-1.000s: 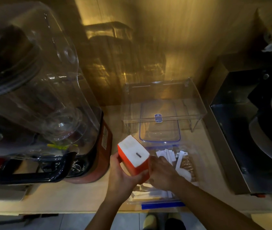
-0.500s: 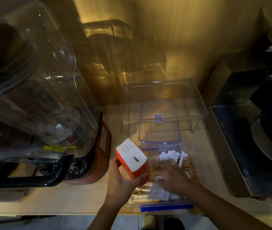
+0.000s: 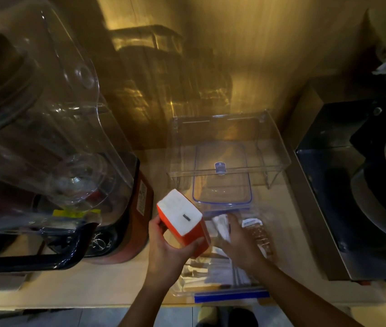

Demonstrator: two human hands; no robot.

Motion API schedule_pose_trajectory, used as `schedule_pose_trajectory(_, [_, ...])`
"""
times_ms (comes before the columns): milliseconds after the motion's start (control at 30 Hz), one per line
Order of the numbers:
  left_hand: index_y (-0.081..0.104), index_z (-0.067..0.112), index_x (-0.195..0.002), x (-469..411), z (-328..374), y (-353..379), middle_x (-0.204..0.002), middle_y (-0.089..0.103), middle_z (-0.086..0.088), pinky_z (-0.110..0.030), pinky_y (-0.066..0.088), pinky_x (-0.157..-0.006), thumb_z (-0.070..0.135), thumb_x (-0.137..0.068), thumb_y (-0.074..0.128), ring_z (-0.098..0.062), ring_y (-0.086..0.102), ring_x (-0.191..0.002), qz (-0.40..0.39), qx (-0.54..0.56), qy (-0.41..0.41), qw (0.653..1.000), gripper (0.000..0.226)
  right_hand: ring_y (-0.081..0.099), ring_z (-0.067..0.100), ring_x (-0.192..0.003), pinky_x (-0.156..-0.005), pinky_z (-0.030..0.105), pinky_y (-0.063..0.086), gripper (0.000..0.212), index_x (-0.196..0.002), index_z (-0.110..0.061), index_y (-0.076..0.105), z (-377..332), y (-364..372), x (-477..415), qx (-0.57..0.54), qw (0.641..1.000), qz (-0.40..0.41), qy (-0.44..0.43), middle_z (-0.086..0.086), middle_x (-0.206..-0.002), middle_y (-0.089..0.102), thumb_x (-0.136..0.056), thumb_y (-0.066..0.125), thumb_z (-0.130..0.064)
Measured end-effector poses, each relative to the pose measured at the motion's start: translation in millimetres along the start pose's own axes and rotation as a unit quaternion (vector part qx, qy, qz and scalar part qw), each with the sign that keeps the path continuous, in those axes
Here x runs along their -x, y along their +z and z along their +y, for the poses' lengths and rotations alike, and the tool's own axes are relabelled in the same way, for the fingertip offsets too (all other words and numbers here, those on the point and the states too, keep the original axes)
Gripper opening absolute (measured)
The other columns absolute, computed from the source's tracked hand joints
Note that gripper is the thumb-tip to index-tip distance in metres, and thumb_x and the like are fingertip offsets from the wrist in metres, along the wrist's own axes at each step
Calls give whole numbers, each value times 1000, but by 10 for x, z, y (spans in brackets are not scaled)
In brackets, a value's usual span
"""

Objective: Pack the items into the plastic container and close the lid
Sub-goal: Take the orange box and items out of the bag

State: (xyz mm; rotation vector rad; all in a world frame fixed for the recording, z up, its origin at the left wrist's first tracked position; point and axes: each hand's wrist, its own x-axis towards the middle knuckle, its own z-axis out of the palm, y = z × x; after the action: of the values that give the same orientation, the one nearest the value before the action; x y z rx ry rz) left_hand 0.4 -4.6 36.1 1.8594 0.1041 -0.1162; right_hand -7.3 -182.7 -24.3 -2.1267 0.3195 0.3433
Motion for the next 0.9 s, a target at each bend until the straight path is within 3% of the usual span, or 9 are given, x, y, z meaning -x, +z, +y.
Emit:
schedule_pose_trajectory(100, [30,34,-122,-11,41,-46,-111,44,24,-22,42,-82,19,-53,88,0,48,-104,11,-2,13,1000,91,58,6,-100,-81,23,48,57,-136,-36,34,6,-50,52,15,991,-123,-54,-11,-112,60,-86,59,-24])
schedule_pose_trajectory(200, [30,37,-121,-16,152,-77,-113,44,23,-16,41,-77,38,-46,82,0,48,-107,27,14,33,999,91,50,4,-85,-70,16,40,18,-104,-40,57,16,-78,149,107,951,-271,-98,-17,-94,58,-88,53,-33])
schedule_pose_trajectory(233, [30,39,-120,-25,197,-76,-114,43,25,-16,41,-78,43,-44,80,0,47,-108,29,19,38,999,91,48,7,-92,-75,18,42,13,-97,-38,60,28,-81,171,131,935,-305,-123,-13,-102,59,-89,52,-36])
schedule_pose_trajectory(300, [28,46,-119,-43,268,-67,-116,41,28,-15,39,-79,49,-43,78,4,46,-110,28,18,47,998,91,51,17,-110,-89,27,43,25,-104,-25,64,-28,-109,220,152,913,-343,-159,1,-119,63,-91,46,-35])
schedule_pose_trajectory(400, [26,57,-115,-62,331,-52,-115,40,34,-11,37,-78,54,-42,78,19,42,-108,21,8,54,998,89,59,23,-97,-80,31,45,24,-97,-20,63,-94,-191,194,125,949,-231,-177,-1,-93,67,-93,40,-28])
schedule_pose_trajectory(533, [24,65,-111,-62,343,-31,-113,39,37,-8,36,-74,60,-41,77,14,45,-107,25,-8,44,999,87,59,22,-107,-92,37,48,24,-108,-14,62,-147,-148,-89,238,952,-56,-185,6,-113,66,-92,46,-20])
schedule_pose_trajectory(700, [25,64,-110,-21,308,-61,-112,39,36,-9,35,-76,63,-37,76,9,45,-108,33,-16,39,999,88,50,22,-124,-109,36,35,46,-132,-16,43,-101,121,-378,356,915,-48,-184,7,-133,56,-89,51,-29])
schedule_pose_trajectory(833, [26,61,-109,5,299,-100,-112,38,35,-10,37,-77,60,-38,77,9,44,-108,33,-39,44,998,88,36,24,-135,-116,39,19,47,-135,-11,37,-61,316,-421,409,891,-73,-181,11,-143,43,-91,48,-25])
schedule_pose_trajectory(900, [27,60,-110,13,284,-114,-112,39,34,-11,39,-76,58,-40,80,10,44,-108,29,-50,51,997,88,38,24,-133,-115,40,22,48,-133,-14,40,-71,307,-421,416,889,-65,-182,9,-141,46,-89,51,-29])
